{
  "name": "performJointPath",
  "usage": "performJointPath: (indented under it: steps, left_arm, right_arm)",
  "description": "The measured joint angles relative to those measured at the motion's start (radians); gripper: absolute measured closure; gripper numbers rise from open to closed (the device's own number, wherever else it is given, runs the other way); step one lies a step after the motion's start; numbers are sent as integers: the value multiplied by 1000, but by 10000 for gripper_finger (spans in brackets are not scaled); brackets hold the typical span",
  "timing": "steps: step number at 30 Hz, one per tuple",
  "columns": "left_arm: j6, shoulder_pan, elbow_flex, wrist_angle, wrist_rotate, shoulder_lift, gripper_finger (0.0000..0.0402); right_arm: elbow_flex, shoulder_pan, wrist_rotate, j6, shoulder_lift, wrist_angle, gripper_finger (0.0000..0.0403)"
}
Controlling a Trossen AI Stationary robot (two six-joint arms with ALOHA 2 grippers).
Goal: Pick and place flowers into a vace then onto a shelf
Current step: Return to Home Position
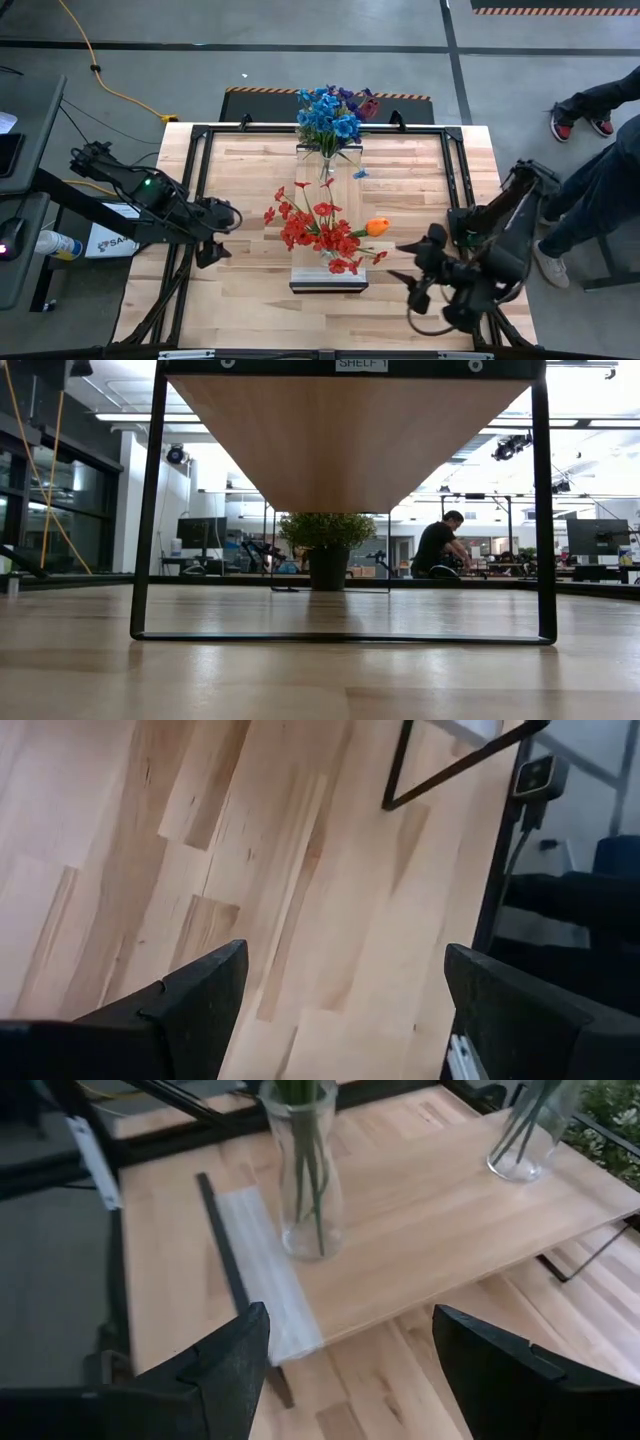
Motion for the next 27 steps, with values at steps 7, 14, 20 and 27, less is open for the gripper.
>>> performJointPath:
  steps: [7,14,20,27]
  left_arm:
    - [28,0,0,13,-19,-62,32]
    - [107,0,0,15,-10,-155,32]
    - [226,0,0,28,-2,-197,32]
    - [363,0,0,72,-2,-257,32]
  right_arm:
    - [0,70,28,4,-65,14,135]
    - [0,128,124,-21,-99,26,134]
    - [0,137,144,-29,-122,20,136]
    - [-1,137,183,-45,-153,-36,135]
